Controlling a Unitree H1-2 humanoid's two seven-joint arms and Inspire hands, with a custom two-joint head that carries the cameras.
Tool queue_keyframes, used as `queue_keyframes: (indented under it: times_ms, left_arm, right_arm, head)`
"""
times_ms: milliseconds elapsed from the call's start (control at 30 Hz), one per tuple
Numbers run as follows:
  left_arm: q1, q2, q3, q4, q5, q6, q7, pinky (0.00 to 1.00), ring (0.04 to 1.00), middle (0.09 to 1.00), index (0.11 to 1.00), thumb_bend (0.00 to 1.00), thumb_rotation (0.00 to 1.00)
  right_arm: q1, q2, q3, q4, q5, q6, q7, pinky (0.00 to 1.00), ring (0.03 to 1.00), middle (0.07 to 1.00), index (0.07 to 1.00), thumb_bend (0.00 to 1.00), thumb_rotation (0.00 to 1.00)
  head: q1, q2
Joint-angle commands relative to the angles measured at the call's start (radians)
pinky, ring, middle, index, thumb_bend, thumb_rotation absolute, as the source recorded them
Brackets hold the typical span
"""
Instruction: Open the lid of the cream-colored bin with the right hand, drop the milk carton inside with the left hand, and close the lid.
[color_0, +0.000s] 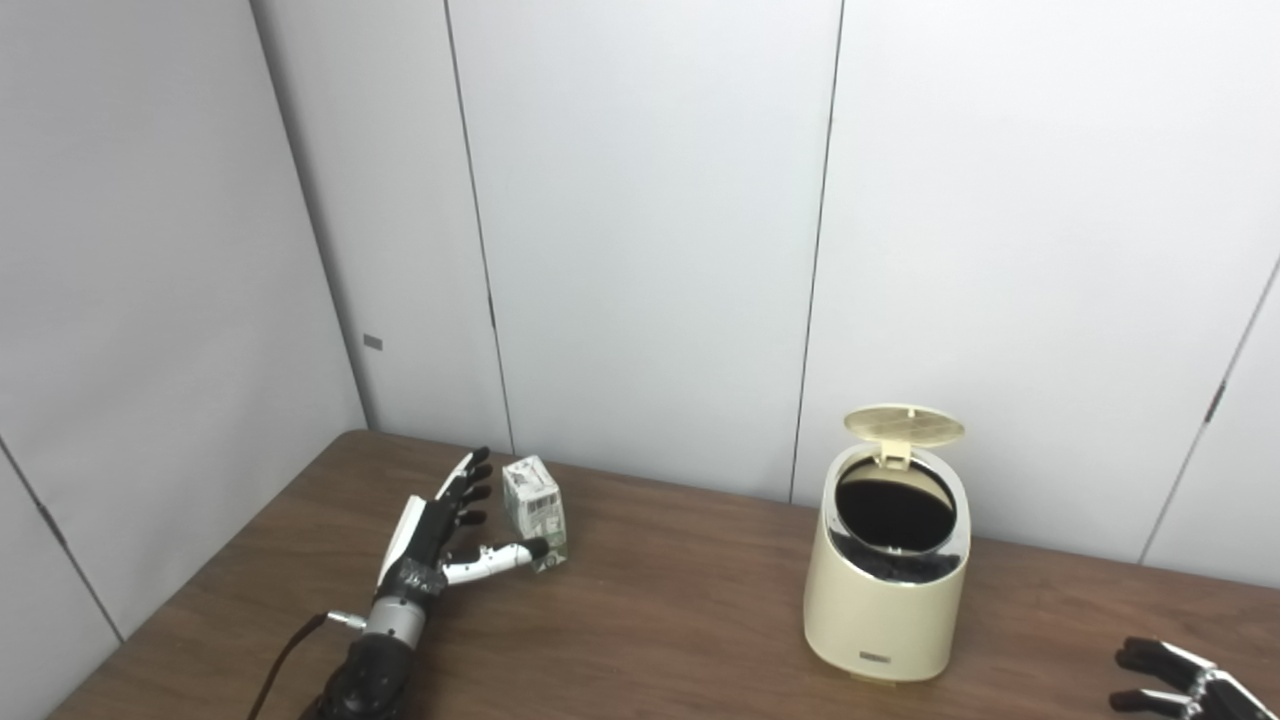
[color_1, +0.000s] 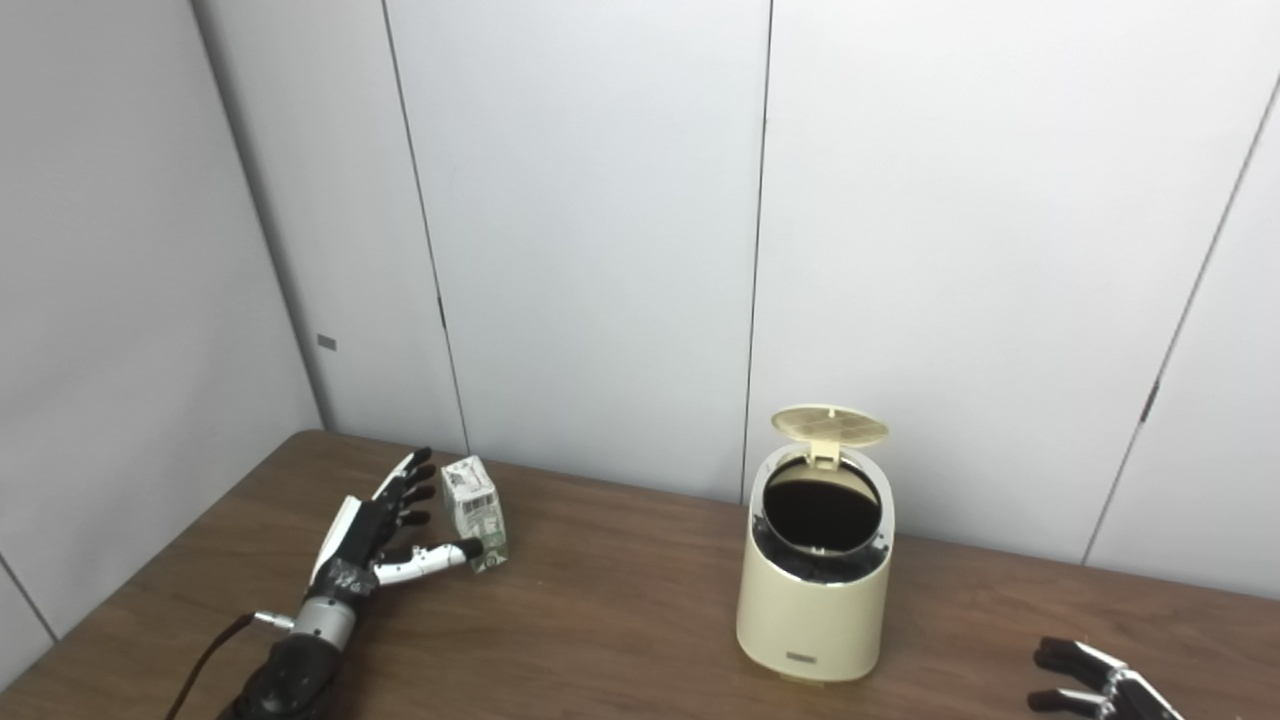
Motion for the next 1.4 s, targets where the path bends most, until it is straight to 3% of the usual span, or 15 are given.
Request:
queue_keyframes:
  times_ms: [0,200,400,600,867,933,1033,1067,1133,1367]
  left_arm:
    - [-0.046,0.022,-0.002,0.002,0.008,-0.034,0.033,0.81,0.879,0.919,1.000,0.94,0.29]
    - [-0.058,0.006,-0.025,0.050,0.010,-0.046,0.046,0.83,0.875,0.910,0.997,0.91,0.28]
    - [-0.075,-0.012,-0.029,0.088,-0.008,-0.069,0.047,0.76,0.829,0.872,0.958,0.94,0.27]
    - [-0.096,-0.030,-0.030,0.119,-0.003,-0.068,0.081,0.76,0.802,0.837,0.910,0.93,0.26]
    - [-0.115,-0.051,-0.025,0.131,0.006,-0.019,0.151,0.62,0.699,0.723,0.763,0.91,0.22]
    - [-0.118,-0.057,-0.022,0.128,0.006,-0.001,0.171,0.54,0.611,0.655,0.692,0.89,0.21]
    - [-0.125,-0.066,-0.023,0.134,0.012,0.007,0.207,0.40,0.480,0.529,0.575,0.83,0.15]
    - [-0.126,-0.070,-0.022,0.135,0.014,0.010,0.220,0.37,0.449,0.500,0.532,0.68,0.11]
    - [-0.129,-0.074,-0.026,0.138,0.026,0.015,0.247,0.32,0.394,0.451,0.492,0.56,0.07]
    - [-0.128,-0.073,-0.032,0.138,0.043,0.024,0.291,0.25,0.314,0.383,0.476,0.52,0.06]
  right_arm:
    - [-0.023,-0.014,-0.008,-0.027,0.012,-0.022,0.007,0.40,0.599,0.724,0.705,1.00,0.55]
    - [-0.018,-0.015,-0.007,-0.034,0.002,-0.016,0.005,0.41,0.606,0.735,0.713,1.00,0.54]
    - [-0.016,-0.019,-0.008,-0.036,0.001,-0.023,0.008,0.42,0.614,0.745,0.725,1.00,0.54]
    - [-0.012,-0.017,-0.008,-0.044,0.002,-0.011,0.009,0.42,0.612,0.743,0.723,1.00,0.54]
    - [-0.009,-0.014,-0.010,-0.055,0.007,0.002,0.008,0.42,0.609,0.738,0.719,1.00,0.54]
    - [-0.007,-0.014,-0.011,-0.058,0.007,0.006,0.007,0.42,0.608,0.737,0.717,1.00,0.54]
    - [-0.006,-0.013,-0.011,-0.061,0.008,0.008,0.007,0.42,0.609,0.738,0.716,1.00,0.54]
    - [-0.005,-0.013,-0.011,-0.063,0.007,0.011,0.007,0.42,0.610,0.739,0.716,1.00,0.54]
    - [-0.003,-0.013,-0.011,-0.071,0.007,0.017,0.007,0.42,0.608,0.739,0.715,1.00,0.54]
    - [-0.003,-0.010,-0.009,-0.077,0.005,0.028,0.005,0.43,0.623,0.751,0.724,1.00,0.53]
  head:
    - [0.001,0.000]
    - [-0.003,0.003]
    - [-0.006,0.010]
    - [-0.007,0.015]
    - [-0.007,0.020]
    - [-0.007,0.025]
    - [-0.007,0.031]
    - [-0.007,0.031]
    - [-0.006,0.033]
    - [-0.007,0.038]
